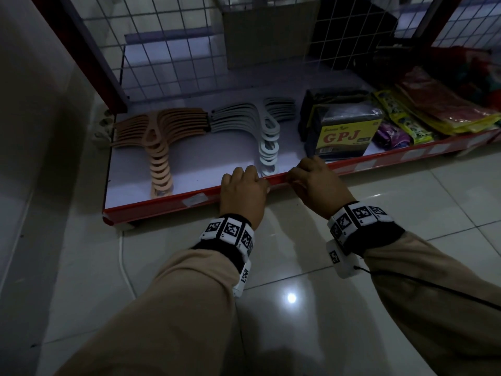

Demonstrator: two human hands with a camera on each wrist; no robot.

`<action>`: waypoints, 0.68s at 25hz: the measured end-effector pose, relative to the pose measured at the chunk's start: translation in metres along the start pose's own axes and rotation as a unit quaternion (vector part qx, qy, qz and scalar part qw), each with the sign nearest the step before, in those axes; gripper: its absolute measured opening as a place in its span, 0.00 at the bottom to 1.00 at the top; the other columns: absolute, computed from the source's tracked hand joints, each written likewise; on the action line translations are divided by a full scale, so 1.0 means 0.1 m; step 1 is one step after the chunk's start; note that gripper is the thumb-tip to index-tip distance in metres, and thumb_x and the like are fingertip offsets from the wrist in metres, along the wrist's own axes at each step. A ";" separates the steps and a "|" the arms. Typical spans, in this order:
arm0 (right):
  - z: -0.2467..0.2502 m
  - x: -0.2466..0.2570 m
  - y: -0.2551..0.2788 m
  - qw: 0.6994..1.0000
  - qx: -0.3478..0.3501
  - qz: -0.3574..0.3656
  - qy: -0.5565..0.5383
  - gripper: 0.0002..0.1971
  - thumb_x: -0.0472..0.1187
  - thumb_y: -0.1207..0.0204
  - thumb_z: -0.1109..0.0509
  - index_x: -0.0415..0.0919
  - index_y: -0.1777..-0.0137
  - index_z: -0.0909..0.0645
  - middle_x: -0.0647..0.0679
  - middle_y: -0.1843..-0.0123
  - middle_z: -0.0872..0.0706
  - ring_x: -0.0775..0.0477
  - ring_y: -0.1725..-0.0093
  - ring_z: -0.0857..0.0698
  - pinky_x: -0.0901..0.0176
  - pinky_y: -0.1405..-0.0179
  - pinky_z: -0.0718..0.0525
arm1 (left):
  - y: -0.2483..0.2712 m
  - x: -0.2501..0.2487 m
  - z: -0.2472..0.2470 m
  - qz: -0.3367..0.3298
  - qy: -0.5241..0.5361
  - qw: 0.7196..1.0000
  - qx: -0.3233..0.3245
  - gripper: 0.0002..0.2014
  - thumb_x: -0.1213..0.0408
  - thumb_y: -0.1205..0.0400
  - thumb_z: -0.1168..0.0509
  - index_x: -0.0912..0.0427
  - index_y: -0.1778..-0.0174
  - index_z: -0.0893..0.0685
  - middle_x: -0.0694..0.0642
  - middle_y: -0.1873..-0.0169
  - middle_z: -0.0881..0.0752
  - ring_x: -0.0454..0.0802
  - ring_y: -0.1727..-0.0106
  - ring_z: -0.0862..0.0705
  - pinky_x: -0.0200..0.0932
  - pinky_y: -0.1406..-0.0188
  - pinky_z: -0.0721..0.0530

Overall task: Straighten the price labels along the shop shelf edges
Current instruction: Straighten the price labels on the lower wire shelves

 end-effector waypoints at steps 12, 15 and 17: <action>0.03 0.10 0.05 1.000 -0.013 -0.020 -0.011 0.15 0.34 0.30 0.29 0.39 0.43 0.17 0.37 0.47 0.18 0.32 0.46 0.23 0.43 0.49 0.21 | 0.13 0.13 0.14 -0.019 0.020 1.000 0.000 0.11 0.59 0.16 0.42 0.53 0.41 0.20 0.53 0.46 0.19 0.54 0.45 0.24 0.49 0.43 0.30; 0.00 0.23 0.07 0.999 -0.029 -0.005 -0.011 0.18 0.34 0.34 0.26 0.38 0.42 0.17 0.35 0.43 0.20 0.32 0.49 0.23 0.45 0.50 0.21 | 0.24 0.28 0.20 -0.017 -0.002 1.000 0.006 0.12 0.58 0.16 0.44 0.52 0.38 0.22 0.52 0.44 0.20 0.54 0.43 0.24 0.49 0.41 0.32; -0.04 0.36 0.03 1.000 -0.027 -0.002 -0.011 0.19 0.35 0.35 0.26 0.38 0.42 0.18 0.35 0.42 0.21 0.32 0.49 0.23 0.43 0.50 0.21 | 0.32 0.45 0.25 -0.010 -0.013 1.000 0.008 0.13 0.60 0.16 0.44 0.52 0.37 0.23 0.52 0.43 0.20 0.54 0.42 0.24 0.48 0.40 0.33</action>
Point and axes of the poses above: each hand's wrist, its own y-axis away from the middle knuckle, its own z-axis out of the back of the hand, x = y × z, the point moved 2 cm from there along -y, towards the middle knuckle
